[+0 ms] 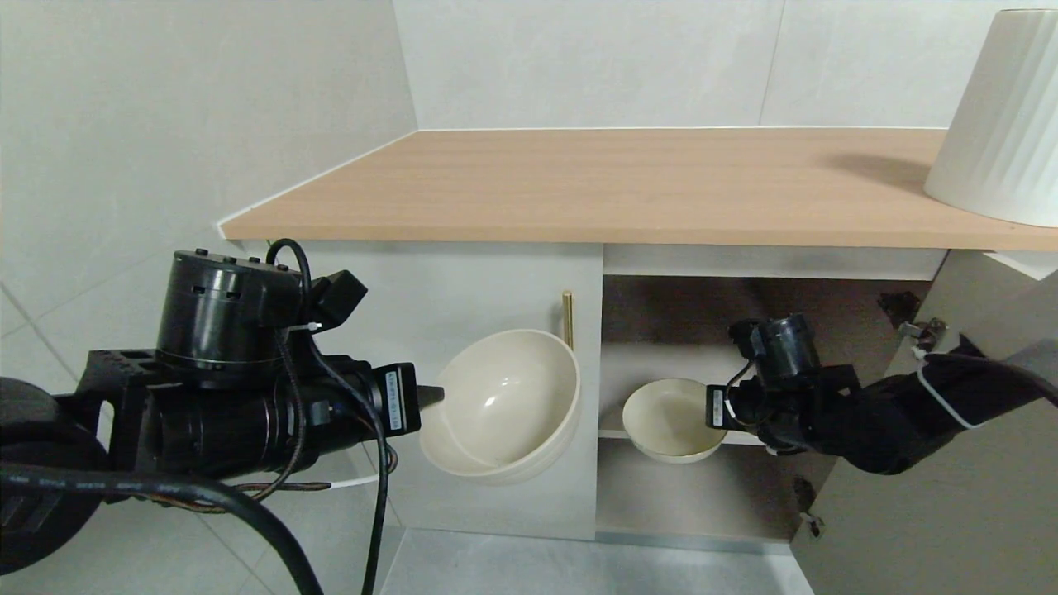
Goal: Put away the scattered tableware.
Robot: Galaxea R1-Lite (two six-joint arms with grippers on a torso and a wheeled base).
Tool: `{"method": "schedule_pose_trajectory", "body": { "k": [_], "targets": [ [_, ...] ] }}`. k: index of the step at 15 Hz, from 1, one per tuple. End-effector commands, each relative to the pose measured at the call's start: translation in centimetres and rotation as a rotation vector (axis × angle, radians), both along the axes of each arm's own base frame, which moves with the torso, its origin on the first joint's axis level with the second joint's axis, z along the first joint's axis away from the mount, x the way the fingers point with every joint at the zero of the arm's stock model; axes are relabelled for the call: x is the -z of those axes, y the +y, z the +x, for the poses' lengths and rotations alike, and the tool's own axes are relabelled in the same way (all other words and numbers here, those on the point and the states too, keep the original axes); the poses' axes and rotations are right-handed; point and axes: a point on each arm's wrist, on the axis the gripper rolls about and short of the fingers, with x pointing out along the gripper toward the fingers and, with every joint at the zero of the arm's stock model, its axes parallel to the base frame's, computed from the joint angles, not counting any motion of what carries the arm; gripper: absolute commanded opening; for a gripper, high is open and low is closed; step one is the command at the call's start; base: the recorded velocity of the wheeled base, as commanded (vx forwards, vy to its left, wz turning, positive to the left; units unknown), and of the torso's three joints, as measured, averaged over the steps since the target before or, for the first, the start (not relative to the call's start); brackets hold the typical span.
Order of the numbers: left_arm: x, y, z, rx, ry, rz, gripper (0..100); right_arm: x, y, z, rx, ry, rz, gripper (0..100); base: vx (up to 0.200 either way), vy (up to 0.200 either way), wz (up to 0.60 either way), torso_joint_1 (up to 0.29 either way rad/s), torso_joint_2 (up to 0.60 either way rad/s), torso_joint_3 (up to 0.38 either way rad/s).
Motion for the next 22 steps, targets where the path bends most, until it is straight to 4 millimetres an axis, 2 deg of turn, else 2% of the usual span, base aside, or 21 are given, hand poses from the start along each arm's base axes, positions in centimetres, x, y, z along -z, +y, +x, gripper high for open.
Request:
{"method": "schedule_pose_trajectory", "body": {
  "k": [1,8,10,11,17,22],
  "targets": [
    [0.0,0.0,0.0,0.0,0.001,0.0,0,3.6,-0.9,1.6,0.043,0.066,-0.028,0,0.0,0.0,0.0,0.0,0.0,0.0],
    [0.2,-0.1,0.0,0.004,0.007,0.002,0,7.0,-2.1,5.3,0.152,0.036,0.027,0,0.0,0.0,0.0,0.0,0.0,0.0],
    [0.2,-0.1,0.0,0.004,0.008,0.003,0,7.2,-2.4,5.7,0.16,0.033,0.028,0,0.0,0.0,0.0,0.0,0.0,0.0],
    [0.4,-0.2,0.2,0.004,0.015,0.006,0,7.4,-3.1,6.5,0.196,0.02,0.03,0,0.0,0.0,0.0,0.0,0.0,0.0],
    [1.2,-0.8,0.3,0.021,0.042,0.021,0,8.2,-4.1,8.7,0.293,-0.053,0.008,0,0.0,0.0,0.0,0.0,0.0,0.0],
    [1.2,-0.8,0.3,0.021,0.042,0.021,0,8.2,-4.4,9.7,0.325,-0.076,0.006,0,0.0,0.0,0.0,0.0,0.0,0.0]
  ]
}}
